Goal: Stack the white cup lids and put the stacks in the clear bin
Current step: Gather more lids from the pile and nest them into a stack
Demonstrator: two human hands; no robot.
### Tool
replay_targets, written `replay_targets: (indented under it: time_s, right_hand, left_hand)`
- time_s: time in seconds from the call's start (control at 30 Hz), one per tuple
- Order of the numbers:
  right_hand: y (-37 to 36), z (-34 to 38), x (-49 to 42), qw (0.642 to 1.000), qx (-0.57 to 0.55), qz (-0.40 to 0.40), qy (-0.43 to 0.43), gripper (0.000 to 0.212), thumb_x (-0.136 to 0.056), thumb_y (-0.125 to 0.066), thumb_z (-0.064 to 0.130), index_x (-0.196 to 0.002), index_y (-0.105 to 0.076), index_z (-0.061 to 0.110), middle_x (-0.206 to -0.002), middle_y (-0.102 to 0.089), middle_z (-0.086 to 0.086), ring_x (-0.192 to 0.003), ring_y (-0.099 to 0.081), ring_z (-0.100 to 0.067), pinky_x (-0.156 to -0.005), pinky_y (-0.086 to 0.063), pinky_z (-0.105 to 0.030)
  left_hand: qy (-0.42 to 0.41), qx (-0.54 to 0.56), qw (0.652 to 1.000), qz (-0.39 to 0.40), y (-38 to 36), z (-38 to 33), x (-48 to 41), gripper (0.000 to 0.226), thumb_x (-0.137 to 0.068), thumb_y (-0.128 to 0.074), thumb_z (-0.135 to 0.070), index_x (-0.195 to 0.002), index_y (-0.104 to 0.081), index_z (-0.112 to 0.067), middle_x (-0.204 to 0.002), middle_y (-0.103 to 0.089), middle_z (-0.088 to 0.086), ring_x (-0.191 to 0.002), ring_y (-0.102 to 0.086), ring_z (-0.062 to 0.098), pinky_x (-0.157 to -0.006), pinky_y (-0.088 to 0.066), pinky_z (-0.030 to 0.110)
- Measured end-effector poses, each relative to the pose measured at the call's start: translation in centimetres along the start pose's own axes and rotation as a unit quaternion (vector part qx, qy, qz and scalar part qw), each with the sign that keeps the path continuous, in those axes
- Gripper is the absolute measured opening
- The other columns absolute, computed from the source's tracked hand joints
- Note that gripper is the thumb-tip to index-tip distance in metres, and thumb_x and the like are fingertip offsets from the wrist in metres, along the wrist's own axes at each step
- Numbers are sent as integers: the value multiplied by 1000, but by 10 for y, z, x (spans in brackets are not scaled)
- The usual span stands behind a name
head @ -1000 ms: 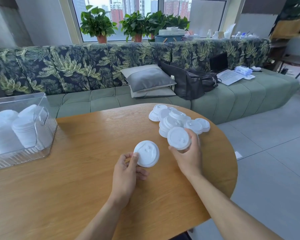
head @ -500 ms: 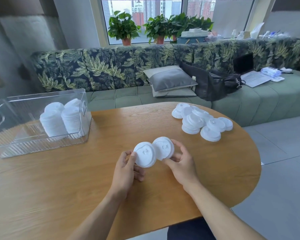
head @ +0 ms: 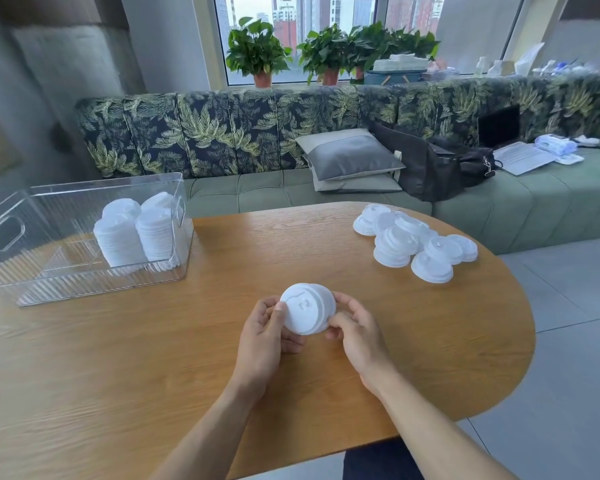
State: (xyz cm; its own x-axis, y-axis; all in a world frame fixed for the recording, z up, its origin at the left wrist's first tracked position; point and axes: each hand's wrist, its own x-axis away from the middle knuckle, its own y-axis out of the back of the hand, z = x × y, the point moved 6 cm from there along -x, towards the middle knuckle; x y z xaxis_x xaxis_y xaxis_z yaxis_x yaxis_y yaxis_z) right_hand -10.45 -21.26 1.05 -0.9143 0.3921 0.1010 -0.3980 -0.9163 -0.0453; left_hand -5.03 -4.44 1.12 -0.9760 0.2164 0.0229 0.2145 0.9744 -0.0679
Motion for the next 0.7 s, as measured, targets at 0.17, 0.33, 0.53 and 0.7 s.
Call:
replay_targets:
  time_s: [0.17,0.33,0.53,0.7]
  right_hand:
    - [-1,3,0,1000,0,14,5,37,-94,-56,1,-114,-73,27,-82,-77,5,-69,-65,-4,-63,-50,-14]
    - [-2,3,1,1000,-15,25,0,37,-99,-52,3,-121,-73,24,-101,-80,-5,-77,-67,-7,-69,-53,-20]
    - [-5,2,0,999,-18,21,22,28,-95,-71,40,-121,-75,29,-103,-80,6,-84,-69,-1,-69,-53,-19]
    - [-5,1,0,999,-22,8,22,30,-95,-73,38,-123,-75,28,-105,-80,7,-89,-71,0,-70,-54,-18]
  left_hand:
    - [-2,-2,1000,6,-1,1,2,20,-110,-50,-28,-118,-60,-13,-88,-76,20,-69,-73,30,-59,-62,34]
    - [-6,-17,1000,9,-2,3,1,22,-110,-49,-29,-118,-58,-11,-85,-76,17,-68,-73,29,-59,-61,34]
    - [-15,-17,1000,6,-2,4,1,21,-108,-55,-29,-118,-56,-11,-90,-75,17,-67,-73,28,-58,-61,34]
    - [-15,-25,1000,12,-1,6,1,23,-107,-55,-35,-118,-63,-16,-78,-76,15,-64,-72,27,-58,-60,32]
